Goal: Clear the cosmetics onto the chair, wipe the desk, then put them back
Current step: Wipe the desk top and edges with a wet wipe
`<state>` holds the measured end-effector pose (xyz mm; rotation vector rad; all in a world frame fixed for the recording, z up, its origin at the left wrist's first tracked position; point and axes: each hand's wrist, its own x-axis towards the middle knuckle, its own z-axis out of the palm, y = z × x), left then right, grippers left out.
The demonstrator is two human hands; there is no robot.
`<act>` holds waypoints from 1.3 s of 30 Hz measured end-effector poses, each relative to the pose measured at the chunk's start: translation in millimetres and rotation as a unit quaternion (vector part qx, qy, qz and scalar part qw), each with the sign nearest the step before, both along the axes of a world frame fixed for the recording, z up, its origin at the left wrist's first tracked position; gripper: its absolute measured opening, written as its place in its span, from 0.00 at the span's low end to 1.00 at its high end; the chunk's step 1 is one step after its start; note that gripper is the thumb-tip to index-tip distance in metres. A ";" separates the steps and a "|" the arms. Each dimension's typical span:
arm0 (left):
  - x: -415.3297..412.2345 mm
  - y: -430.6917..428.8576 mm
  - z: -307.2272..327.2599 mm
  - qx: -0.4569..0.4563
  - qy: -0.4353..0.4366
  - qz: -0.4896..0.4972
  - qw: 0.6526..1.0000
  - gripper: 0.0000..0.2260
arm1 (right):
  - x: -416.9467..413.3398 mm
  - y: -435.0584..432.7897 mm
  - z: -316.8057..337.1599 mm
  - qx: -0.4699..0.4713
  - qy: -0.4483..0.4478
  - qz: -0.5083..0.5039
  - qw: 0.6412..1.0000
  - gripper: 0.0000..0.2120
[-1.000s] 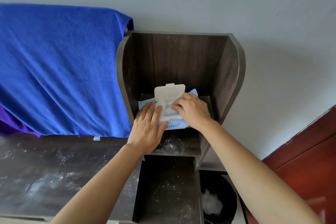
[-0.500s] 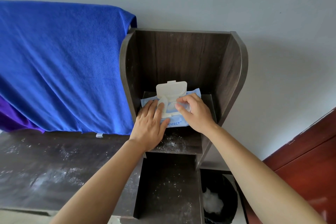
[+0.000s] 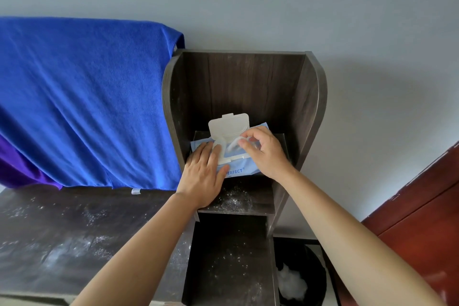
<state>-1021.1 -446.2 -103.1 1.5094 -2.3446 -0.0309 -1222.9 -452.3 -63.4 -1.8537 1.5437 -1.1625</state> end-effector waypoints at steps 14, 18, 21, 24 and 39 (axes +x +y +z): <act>1.0 -1.3 4.8 0.032 -0.020 0.001 0.999 0.32 | -1.7 35.6 106.2 -0.168 -0.211 -0.003 0.963 0.04; -0.7 6.7 10.7 0.009 0.006 -0.007 1.000 0.27 | -4.6 47.3 120.0 -0.202 -0.221 -0.005 0.954 0.04; 0.2 25.5 10.6 -0.059 0.016 -0.005 0.998 0.26 | -7.1 57.7 88.7 -0.132 -0.172 0.029 0.976 0.03; 8.3 54.2 -7.0 -0.094 0.028 0.025 0.995 0.25 | -5.7 68.9 41.6 -0.051 -0.166 0.042 0.984 0.06; 160.5 145.1 -106.6 0.114 -0.108 0.187 0.970 0.34 | 98.4 94.9 -74.8 0.109 -0.098 0.097 0.984 0.06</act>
